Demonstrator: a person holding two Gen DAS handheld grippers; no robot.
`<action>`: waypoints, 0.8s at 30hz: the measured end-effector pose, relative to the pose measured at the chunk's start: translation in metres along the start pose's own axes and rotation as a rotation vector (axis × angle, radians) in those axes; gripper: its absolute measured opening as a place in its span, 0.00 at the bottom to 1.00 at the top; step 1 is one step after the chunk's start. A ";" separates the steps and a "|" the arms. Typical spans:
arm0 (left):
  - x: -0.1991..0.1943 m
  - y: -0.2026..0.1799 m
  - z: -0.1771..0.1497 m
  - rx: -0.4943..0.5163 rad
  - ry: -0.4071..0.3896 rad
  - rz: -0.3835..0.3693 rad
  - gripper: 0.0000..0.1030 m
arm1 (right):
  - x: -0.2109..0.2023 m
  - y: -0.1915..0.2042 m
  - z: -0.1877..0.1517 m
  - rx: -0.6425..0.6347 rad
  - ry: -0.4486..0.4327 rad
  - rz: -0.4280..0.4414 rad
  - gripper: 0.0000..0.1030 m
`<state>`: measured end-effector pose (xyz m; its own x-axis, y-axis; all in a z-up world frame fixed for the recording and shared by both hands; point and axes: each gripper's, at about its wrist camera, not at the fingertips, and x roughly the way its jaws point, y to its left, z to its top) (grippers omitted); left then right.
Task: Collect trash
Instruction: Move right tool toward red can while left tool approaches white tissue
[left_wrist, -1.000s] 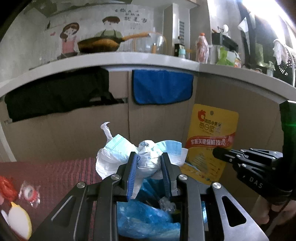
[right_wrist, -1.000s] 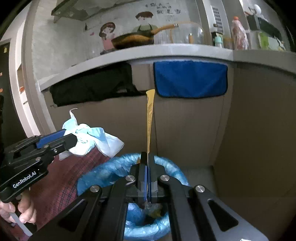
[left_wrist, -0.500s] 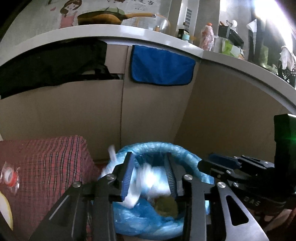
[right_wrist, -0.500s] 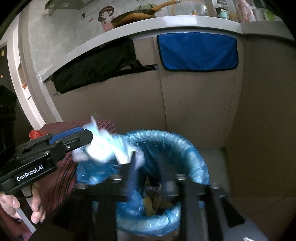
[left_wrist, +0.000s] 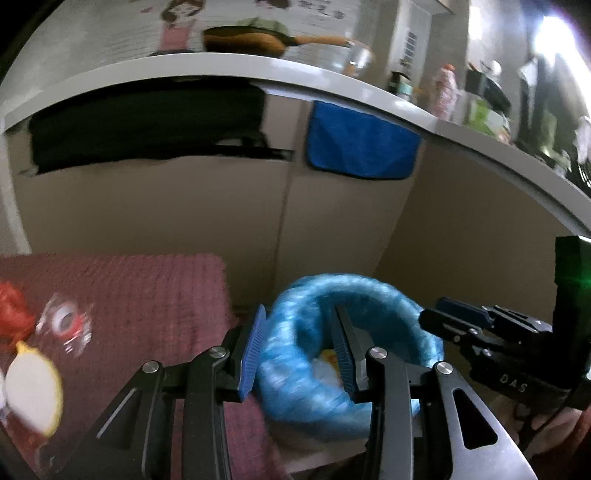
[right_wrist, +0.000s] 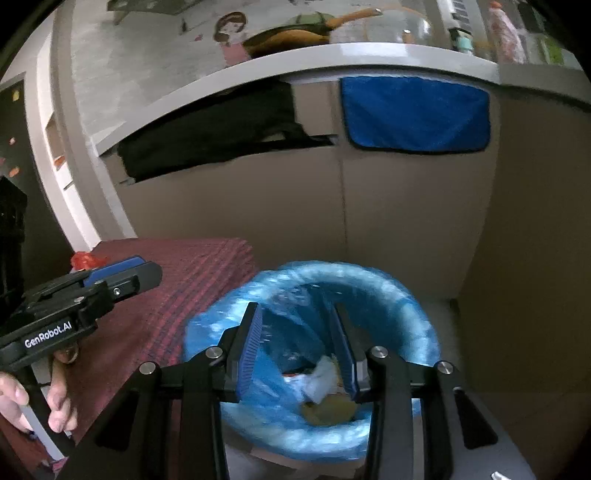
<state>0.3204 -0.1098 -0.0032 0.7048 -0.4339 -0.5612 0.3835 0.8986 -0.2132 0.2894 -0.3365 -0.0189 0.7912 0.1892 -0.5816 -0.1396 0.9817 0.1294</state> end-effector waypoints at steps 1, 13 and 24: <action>-0.006 0.007 -0.001 -0.009 -0.002 0.009 0.37 | 0.000 0.007 0.000 -0.010 -0.001 0.010 0.35; -0.113 0.129 -0.032 -0.118 -0.083 0.227 0.37 | 0.011 0.127 0.001 -0.189 0.021 0.173 0.35; -0.175 0.244 -0.082 -0.286 -0.094 0.408 0.40 | 0.045 0.240 -0.019 -0.312 0.127 0.369 0.36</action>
<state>0.2417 0.1902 -0.0224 0.8188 -0.0354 -0.5729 -0.1042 0.9723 -0.2090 0.2804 -0.0921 -0.0288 0.5793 0.5076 -0.6378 -0.5839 0.8044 0.1098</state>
